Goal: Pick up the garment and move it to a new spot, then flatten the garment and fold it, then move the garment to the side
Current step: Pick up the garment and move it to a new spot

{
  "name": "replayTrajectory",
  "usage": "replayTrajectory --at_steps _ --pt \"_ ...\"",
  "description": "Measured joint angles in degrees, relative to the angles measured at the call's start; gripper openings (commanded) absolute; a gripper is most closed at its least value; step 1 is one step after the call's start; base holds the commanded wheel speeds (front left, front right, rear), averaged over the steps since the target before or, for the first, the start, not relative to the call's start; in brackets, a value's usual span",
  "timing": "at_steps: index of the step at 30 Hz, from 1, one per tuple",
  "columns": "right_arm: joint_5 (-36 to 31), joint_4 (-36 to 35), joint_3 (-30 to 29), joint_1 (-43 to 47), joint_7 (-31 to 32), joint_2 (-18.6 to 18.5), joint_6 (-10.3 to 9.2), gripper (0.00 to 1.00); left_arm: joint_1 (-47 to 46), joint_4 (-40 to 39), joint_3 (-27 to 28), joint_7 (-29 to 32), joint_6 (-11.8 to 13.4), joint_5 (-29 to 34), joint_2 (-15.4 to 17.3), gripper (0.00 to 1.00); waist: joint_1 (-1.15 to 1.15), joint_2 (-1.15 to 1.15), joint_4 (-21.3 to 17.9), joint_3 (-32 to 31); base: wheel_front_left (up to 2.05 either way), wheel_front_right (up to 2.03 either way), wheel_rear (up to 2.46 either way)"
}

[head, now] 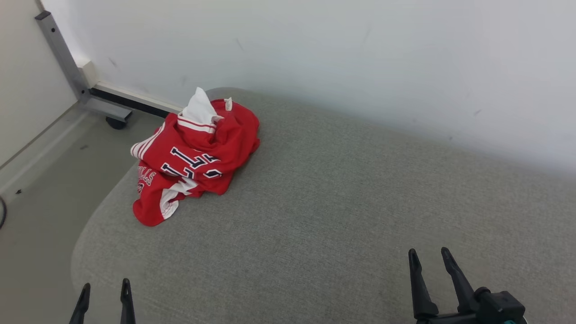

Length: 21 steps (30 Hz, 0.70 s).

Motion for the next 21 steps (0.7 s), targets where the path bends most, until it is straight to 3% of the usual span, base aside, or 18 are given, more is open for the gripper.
replayTrajectory --at_steps 8,21 --pt "-0.36 0.83 1.42 -1.71 0.00 0.03 0.00 1.00 0.40 -0.93 2.67 0.00 0.64 -0.52 -0.43 1.00 0.00 0.00 2.59 0.93 0.00 0.00 0.00" --pt "-1.40 0.59 0.77 -2.23 0.00 0.03 0.00 1.00 -3.14 0.75 3.83 0.00 1.13 -0.09 -0.80 1.00 0.00 0.00 1.91 1.93 0.00 0.00 0.00"
